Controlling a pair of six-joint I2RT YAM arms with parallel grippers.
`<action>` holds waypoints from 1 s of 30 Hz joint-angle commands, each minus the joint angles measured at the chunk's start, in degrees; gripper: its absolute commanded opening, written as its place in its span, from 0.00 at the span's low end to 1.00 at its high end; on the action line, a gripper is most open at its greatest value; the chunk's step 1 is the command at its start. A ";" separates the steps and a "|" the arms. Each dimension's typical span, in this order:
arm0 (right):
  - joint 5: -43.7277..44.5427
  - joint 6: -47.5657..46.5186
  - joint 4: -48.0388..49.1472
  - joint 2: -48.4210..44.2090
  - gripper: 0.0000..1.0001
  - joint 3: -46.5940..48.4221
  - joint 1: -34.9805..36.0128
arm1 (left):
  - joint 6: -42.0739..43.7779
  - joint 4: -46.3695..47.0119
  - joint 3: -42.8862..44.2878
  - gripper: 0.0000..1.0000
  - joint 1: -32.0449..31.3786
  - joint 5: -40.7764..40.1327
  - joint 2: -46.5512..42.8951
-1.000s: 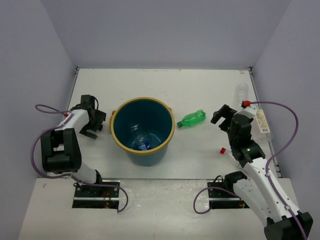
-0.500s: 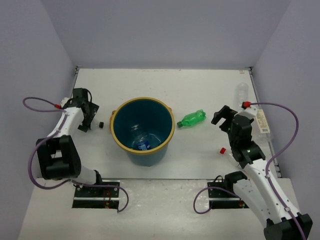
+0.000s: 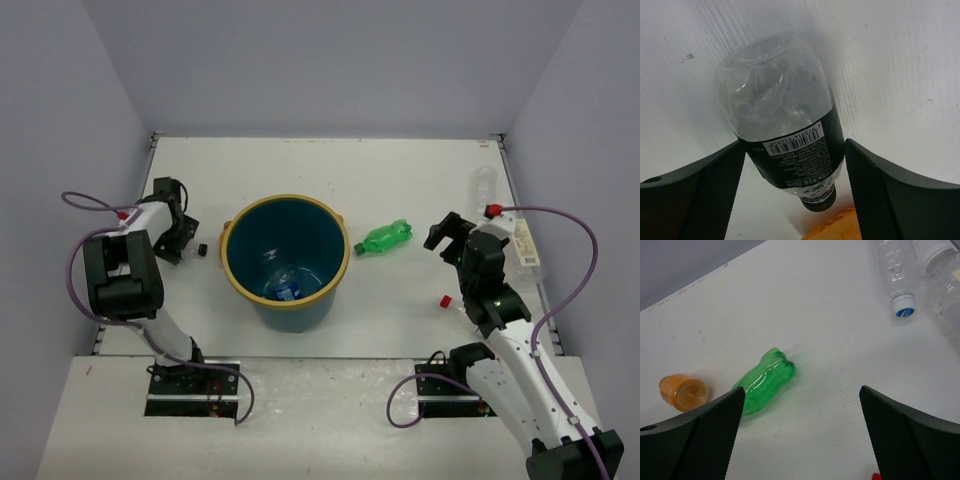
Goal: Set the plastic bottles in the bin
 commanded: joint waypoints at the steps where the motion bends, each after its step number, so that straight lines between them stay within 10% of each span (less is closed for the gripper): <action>1: 0.04 -0.65 2.06 -0.23 0.99 -0.06 -0.24 | -0.17 1.40 -0.07 0.66 0.62 -2.76 1.30; 5: 0.15 -0.76 2.05 -1.15 0.99 -0.25 -0.24 | 0.73 1.83 -0.71 0.24 0.62 -1.79 0.12; 9: -0.77 -0.91 2.05 -2.61 0.99 -0.51 -0.28 | 2.73 1.48 -0.72 0.02 0.58 -0.33 -6.25; 19: -6.42 -1.03 2.05 -3.97 0.99 -2.00 -0.33 | 20.13 16.74 0.91 0.00 -7.69 18.56 -38.68; 30: -12.78 -2.34 1.17 -6.18 0.99 -2.90 -0.33 | 27.90 26.35 1.46 0.00 -23.08 41.89 -46.21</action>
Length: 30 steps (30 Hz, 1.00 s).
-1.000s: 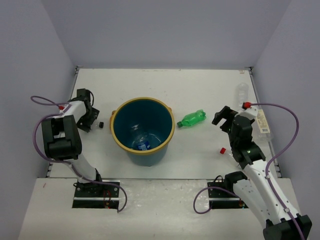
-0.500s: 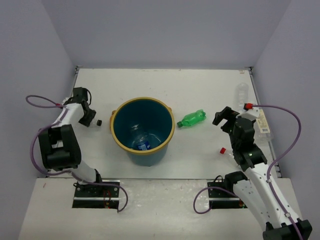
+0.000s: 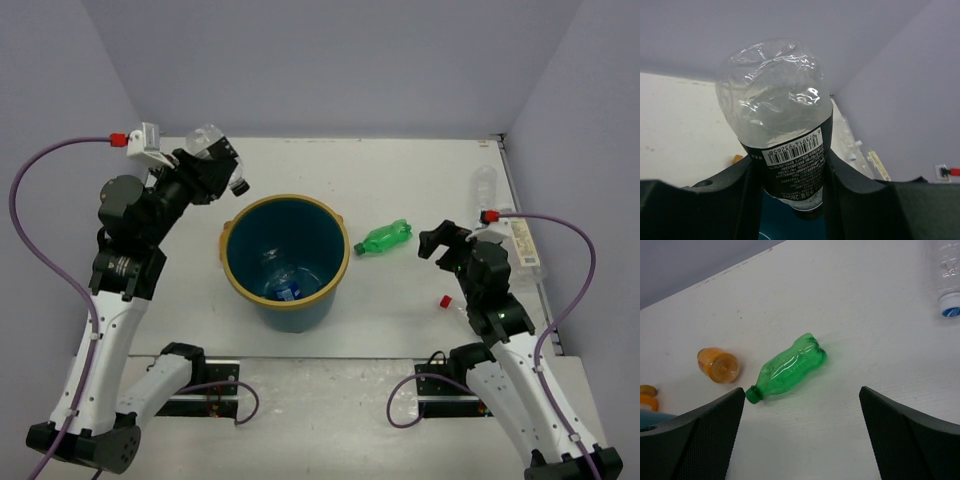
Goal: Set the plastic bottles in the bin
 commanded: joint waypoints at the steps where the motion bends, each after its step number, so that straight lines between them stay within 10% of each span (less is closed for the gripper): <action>1: -2.91 -1.42 1.19 -1.14 0.99 -0.91 -0.19 | 3.92 3.92 -3.05 0.00 -4.85 9.86 1.51; 9: -2.88 -1.88 1.22 -1.39 0.99 -1.93 -0.20 | 6.53 0.59 -6.56 0.18 -19.06 -0.73 2.16; 14: -2.51 -1.12 1.05 -1.12 0.99 -1.87 -0.20 | 6.10 0.08 -7.98 0.98 -22.54 -1.77 1.54; 30: -0.37 1.51 -3.65 1.11 0.99 0.61 -0.20 | 7.12 -6.95 1.52 1.00 -22.54 -16.07 4.10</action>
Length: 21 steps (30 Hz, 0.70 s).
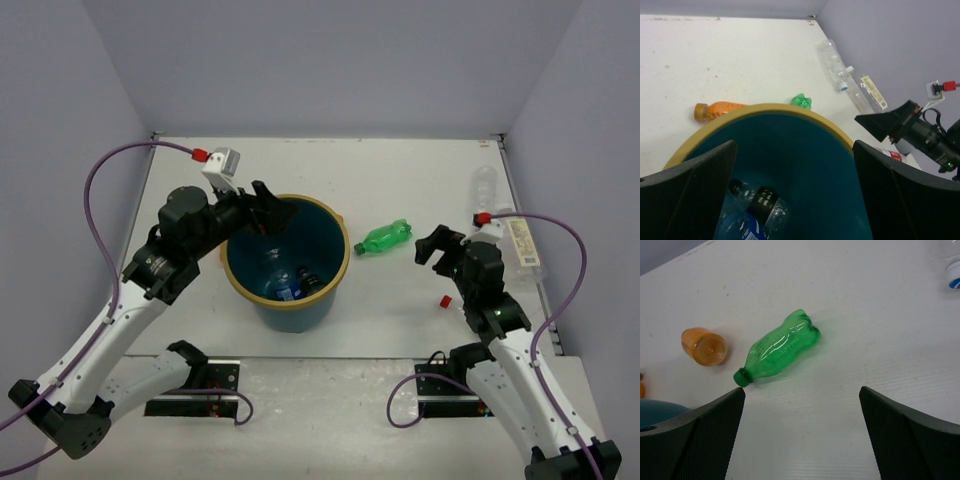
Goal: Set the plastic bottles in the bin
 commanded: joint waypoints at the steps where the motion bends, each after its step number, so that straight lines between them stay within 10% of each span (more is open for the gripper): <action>1: 1.87 0.42 -1.32 -0.63 0.99 1.57 -0.20 | 1.34 -5.16 7.70 1.00 -0.20 -12.73 2.75; 13: 1.69 -0.57 -0.87 -2.87 0.99 -0.60 -0.20 | -3.29 -14.76 20.48 1.00 1.59 -38.10 4.95; 21: 1.71 -0.72 -0.87 -1.92 0.99 -1.10 -0.20 | -4.23 -15.36 13.56 1.00 20.26 -23.15 10.19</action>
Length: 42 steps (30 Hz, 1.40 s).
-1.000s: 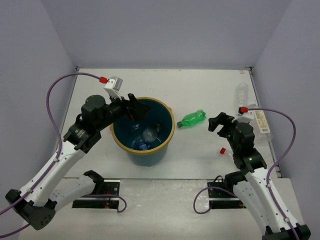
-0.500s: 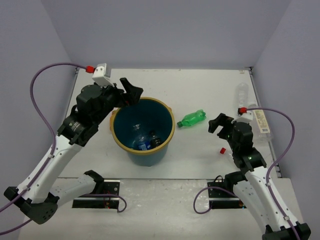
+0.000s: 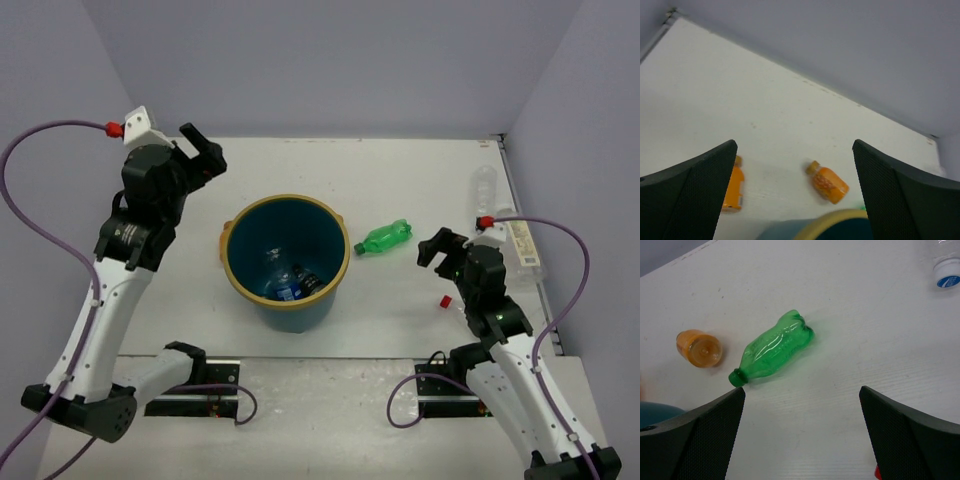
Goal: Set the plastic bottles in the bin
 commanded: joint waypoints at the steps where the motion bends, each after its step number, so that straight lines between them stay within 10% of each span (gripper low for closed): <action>1: 0.14 -0.61 0.53 0.08 0.99 -0.59 -0.20 | -1.62 -1.48 -5.70 1.00 8.67 5.38 4.33; 22: 1.26 -0.84 0.53 0.19 0.99 -0.59 -0.20 | -1.24 14.93 -33.75 0.99 16.02 19.30 21.35; 31: 1.51 -0.32 0.01 -1.03 0.99 -0.33 -0.20 | -1.43 17.58 -35.72 0.35 16.11 20.69 25.24; 42: 1.20 -0.41 0.08 -0.25 0.99 -0.08 -0.20 | -0.79 6.64 -24.04 0.01 16.11 12.53 9.42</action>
